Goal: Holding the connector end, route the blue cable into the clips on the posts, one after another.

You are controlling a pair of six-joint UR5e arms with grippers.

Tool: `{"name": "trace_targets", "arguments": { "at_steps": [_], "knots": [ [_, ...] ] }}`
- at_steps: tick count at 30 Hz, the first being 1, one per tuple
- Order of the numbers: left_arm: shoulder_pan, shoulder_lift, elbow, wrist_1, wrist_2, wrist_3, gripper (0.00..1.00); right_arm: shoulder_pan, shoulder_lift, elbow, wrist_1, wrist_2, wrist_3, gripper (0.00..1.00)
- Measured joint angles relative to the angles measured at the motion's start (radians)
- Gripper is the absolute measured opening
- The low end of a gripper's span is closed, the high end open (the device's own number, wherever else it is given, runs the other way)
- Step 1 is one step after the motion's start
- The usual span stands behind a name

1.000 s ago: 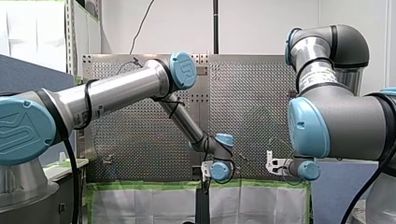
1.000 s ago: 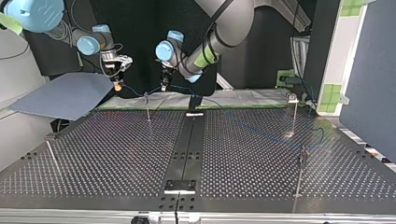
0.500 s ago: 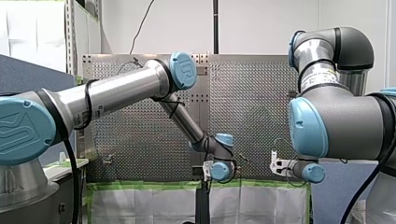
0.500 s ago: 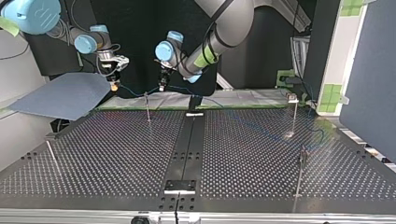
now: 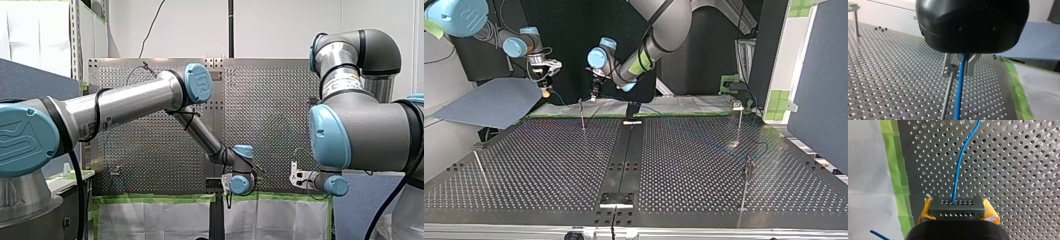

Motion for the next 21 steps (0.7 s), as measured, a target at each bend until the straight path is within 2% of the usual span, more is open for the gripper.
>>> {"name": "trace_targets", "arguments": {
  "at_steps": [3, 8, 11, 16, 21],
  "knots": [
    [-0.002, 0.001, 0.015, -0.011, 0.001, -0.002, 0.01, -0.007, 0.000, 0.000, 0.006, 0.005, 0.000, 0.00],
    [-0.002, 0.000, 0.023, -0.027, -0.004, -0.003, 0.01, -0.027, 0.000, -0.001, 0.021, 0.044, -0.002, 0.00],
    [0.001, 0.000, 0.023, -0.030, -0.008, -0.002, 0.01, -0.035, 0.000, -0.001, 0.026, 0.056, -0.003, 0.00],
    [0.004, 0.000, 0.023, -0.030, -0.008, -0.002, 0.01, -0.038, 0.000, 0.000, 0.028, 0.058, -0.006, 0.00],
    [0.010, -0.001, 0.024, -0.030, -0.005, -0.002, 0.01, -0.035, 0.000, 0.000, 0.029, 0.044, -0.021, 0.00]
  ]
}}
